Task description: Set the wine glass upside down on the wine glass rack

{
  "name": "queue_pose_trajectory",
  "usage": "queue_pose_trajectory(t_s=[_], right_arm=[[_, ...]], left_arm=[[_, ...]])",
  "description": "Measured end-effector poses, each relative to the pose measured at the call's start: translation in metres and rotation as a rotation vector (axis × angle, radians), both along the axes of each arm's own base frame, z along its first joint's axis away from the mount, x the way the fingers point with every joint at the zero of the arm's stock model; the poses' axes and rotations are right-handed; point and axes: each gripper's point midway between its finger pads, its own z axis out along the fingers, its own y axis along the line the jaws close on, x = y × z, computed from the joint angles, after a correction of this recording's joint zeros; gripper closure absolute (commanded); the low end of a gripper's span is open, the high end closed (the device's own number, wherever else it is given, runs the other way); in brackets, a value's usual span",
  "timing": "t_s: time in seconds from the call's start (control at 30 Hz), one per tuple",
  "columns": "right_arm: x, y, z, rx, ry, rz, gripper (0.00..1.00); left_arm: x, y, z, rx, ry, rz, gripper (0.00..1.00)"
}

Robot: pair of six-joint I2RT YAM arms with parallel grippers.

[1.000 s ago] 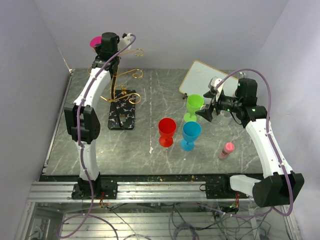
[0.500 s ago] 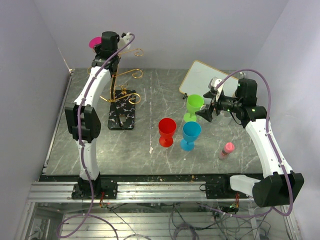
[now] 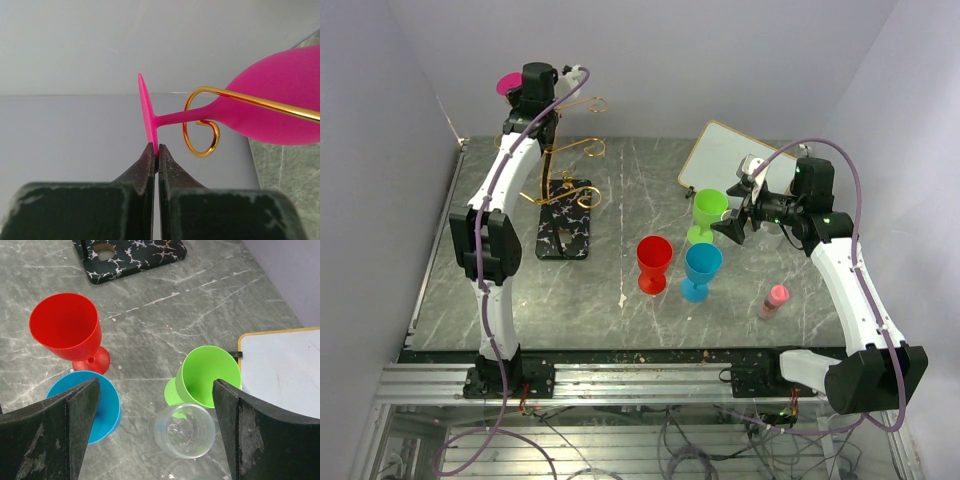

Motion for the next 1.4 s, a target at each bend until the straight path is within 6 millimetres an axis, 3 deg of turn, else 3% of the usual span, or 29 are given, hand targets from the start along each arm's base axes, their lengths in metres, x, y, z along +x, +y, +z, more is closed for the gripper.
queue_pose_trajectory(t_s=[0.8, 1.0, 1.4], right_arm=[[0.001, -0.002, -0.001, -0.001, 0.002, -0.006, 0.06], [0.001, -0.002, -0.001, -0.002, 0.0, -0.006, 0.06], [0.001, -0.002, -0.002, -0.008, -0.003, -0.005, 0.05]], left_arm=[[0.002, 0.005, -0.009, 0.047, 0.024, 0.016, 0.93], [-0.001, 0.015, -0.006, 0.07, 0.025, 0.057, 0.93], [-0.014, 0.014, -0.015, 0.08, 0.075, 0.047, 0.93]])
